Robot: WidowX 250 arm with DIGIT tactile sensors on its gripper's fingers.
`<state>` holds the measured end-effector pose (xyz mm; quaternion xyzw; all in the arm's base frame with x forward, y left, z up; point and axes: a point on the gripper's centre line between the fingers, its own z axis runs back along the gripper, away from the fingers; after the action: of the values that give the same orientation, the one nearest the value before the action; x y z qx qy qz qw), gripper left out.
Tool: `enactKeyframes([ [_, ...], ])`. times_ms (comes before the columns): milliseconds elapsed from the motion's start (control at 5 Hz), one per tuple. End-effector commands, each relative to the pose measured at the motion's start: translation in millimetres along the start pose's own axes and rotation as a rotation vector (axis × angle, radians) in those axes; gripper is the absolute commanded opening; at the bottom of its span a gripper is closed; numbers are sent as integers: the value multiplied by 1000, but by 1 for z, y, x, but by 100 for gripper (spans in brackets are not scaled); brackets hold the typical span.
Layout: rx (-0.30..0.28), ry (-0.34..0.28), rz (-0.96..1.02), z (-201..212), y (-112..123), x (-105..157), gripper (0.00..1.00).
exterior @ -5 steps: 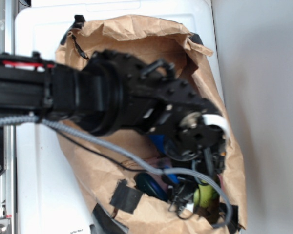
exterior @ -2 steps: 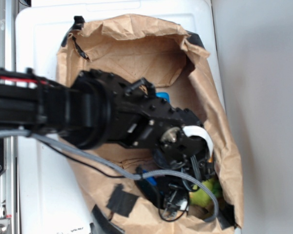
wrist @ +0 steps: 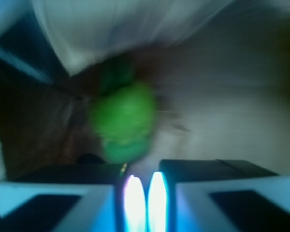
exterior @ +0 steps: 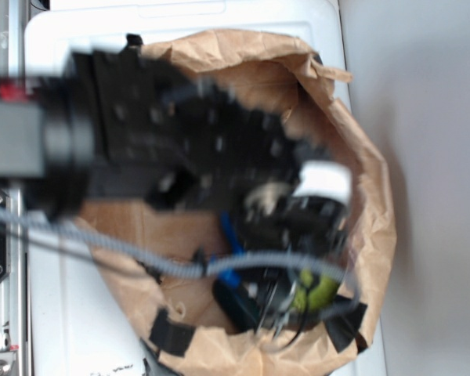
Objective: Grab the green animal.
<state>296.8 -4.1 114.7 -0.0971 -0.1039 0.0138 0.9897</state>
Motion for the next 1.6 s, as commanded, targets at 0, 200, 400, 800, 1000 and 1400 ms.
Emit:
enactKeyframes([
  [0,277,29,139,65,20,10,0],
  [200,275,12,84,56,13,2,100],
  [400,186,19,-33,38,7,-6,100],
  [800,159,-30,-119,-11,-7,-6,100],
  [1000,165,-28,-138,-30,-16,-2,100],
  [1400,-70,-84,-127,-32,-26,5,100],
])
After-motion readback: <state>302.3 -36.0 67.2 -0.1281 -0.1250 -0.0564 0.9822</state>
